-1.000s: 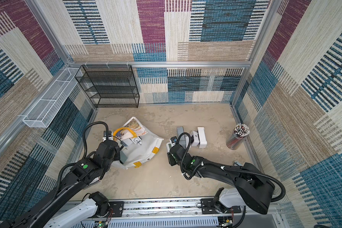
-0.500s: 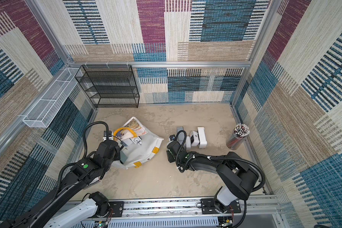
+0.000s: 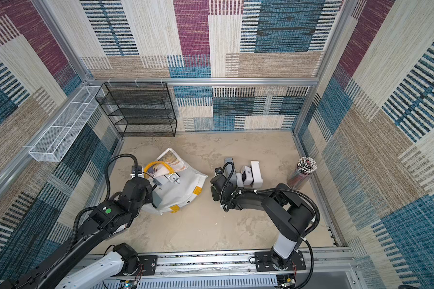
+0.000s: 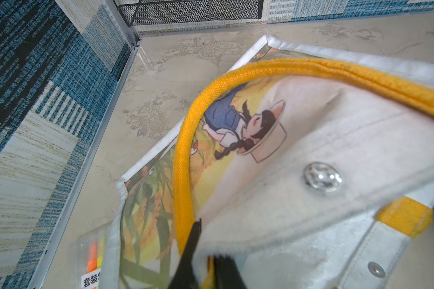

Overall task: Take the alarm clock out of the canvas bag
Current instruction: Place the alarm at the center of the board.

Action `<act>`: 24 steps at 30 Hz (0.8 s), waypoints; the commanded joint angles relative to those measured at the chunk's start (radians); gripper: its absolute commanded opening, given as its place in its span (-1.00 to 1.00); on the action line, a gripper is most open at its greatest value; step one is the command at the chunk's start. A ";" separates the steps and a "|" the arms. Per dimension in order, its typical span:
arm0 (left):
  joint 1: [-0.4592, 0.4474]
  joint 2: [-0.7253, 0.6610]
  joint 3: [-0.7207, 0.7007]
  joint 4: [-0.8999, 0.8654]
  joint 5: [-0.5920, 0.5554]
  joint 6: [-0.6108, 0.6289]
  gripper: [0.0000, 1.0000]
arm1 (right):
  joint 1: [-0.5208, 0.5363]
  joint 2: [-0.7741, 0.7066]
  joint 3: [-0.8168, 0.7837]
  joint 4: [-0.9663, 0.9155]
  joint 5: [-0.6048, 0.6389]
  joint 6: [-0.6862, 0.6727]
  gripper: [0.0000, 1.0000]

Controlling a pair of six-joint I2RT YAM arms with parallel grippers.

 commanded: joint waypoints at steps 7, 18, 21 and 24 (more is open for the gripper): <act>0.002 0.001 0.002 0.013 0.022 0.007 -1.00 | 0.000 -0.134 -0.037 0.018 -0.043 0.031 0.66; 0.002 0.002 0.006 0.046 0.039 0.021 -1.00 | 0.123 -0.358 -0.066 0.111 -0.120 0.104 0.48; 0.002 0.005 0.011 0.059 0.052 0.021 -1.00 | 0.197 -0.318 -0.032 0.132 -0.120 0.132 0.45; 0.002 0.010 0.018 0.076 0.064 0.024 -1.00 | 0.239 -0.258 -0.006 0.179 -0.160 0.168 0.44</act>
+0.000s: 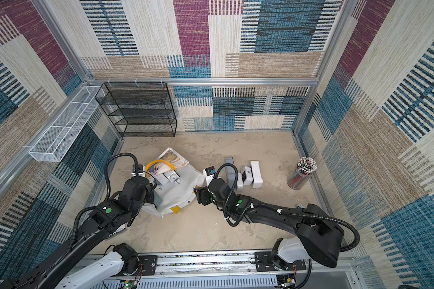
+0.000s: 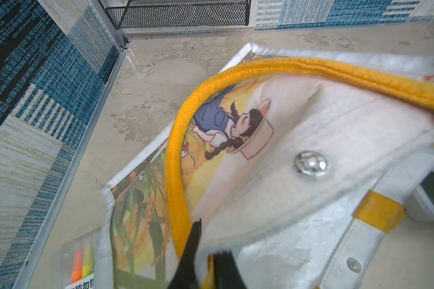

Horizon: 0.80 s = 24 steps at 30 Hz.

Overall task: Take the alarm clock out of the canvas bag
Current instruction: Place the alarm at the center of the board, then pick up the alarm from the canvas bag.

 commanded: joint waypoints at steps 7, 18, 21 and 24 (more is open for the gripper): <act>0.002 0.026 0.032 0.060 0.046 0.038 -1.00 | 0.059 0.174 0.095 0.155 -0.073 0.082 0.44; 0.002 0.056 0.030 0.153 0.086 0.069 -1.00 | 0.121 0.427 0.283 0.166 -0.155 0.071 0.46; 0.002 0.059 0.027 0.187 0.098 0.089 -1.00 | 0.134 0.459 0.302 0.177 -0.161 0.068 0.47; 0.002 0.066 0.033 0.211 0.109 0.103 -1.00 | 0.151 0.486 0.326 0.176 -0.162 0.063 0.48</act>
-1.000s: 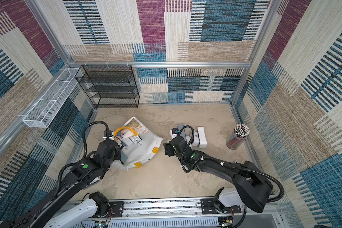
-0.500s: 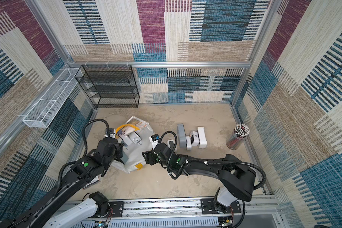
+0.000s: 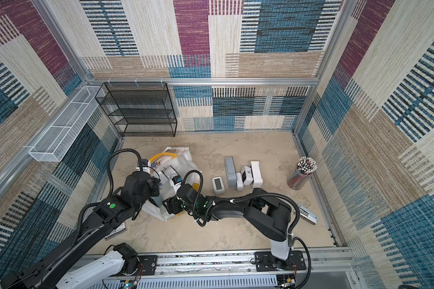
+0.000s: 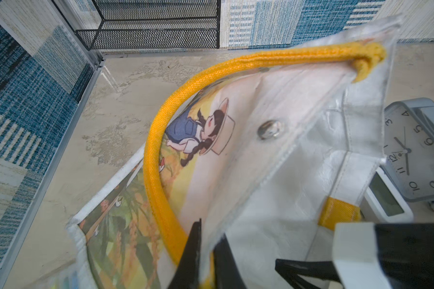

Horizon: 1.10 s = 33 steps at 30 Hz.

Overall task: Take the alarm clock out of the canvas bag
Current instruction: Pick up the alarm from the canvas bag.

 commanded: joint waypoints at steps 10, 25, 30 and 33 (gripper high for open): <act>-0.001 0.039 0.001 0.195 0.104 0.087 -1.00 | 0.055 0.088 0.090 0.033 0.020 -0.027 0.48; 0.002 0.065 -0.033 0.348 0.239 0.190 -1.00 | 0.065 0.140 0.155 0.020 0.155 -0.085 0.60; 0.002 0.035 -0.045 0.321 0.240 0.177 -1.00 | 0.062 0.129 0.147 0.006 0.211 -0.148 0.72; 0.003 0.023 -0.049 0.302 0.232 0.166 -1.00 | 0.060 0.141 0.168 -0.018 0.222 -0.177 0.76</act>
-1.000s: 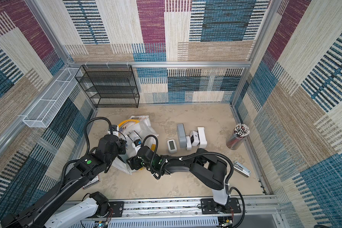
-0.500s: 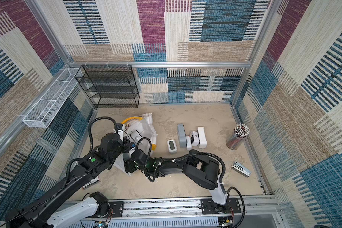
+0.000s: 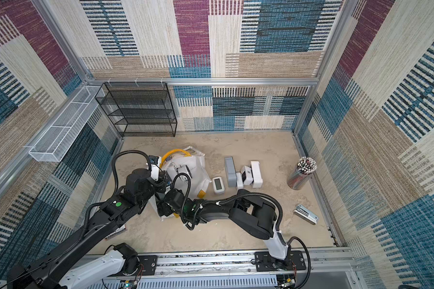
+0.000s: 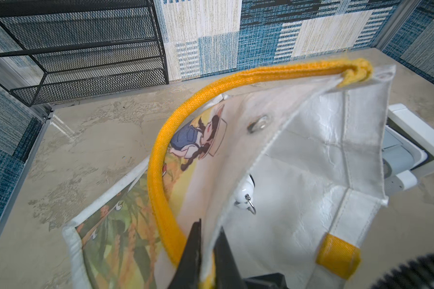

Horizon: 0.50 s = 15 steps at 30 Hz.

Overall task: Take the alarm clock out of the canvas bag
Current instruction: Pick up the alarm from the canvas bag.

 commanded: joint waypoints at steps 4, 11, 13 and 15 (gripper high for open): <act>-0.001 -0.010 0.015 0.020 0.046 -0.022 -1.00 | -0.004 0.012 0.025 0.017 0.027 -0.092 0.81; 0.001 -0.007 0.027 -0.009 0.049 -0.060 -1.00 | -0.013 0.042 0.057 0.036 -0.017 -0.161 0.84; 0.000 -0.007 0.027 -0.013 0.053 -0.070 -1.00 | -0.017 0.052 0.068 0.043 -0.032 -0.179 0.83; 0.000 -0.011 0.025 -0.014 0.063 -0.081 -1.00 | -0.022 0.061 0.075 0.052 -0.051 -0.199 0.82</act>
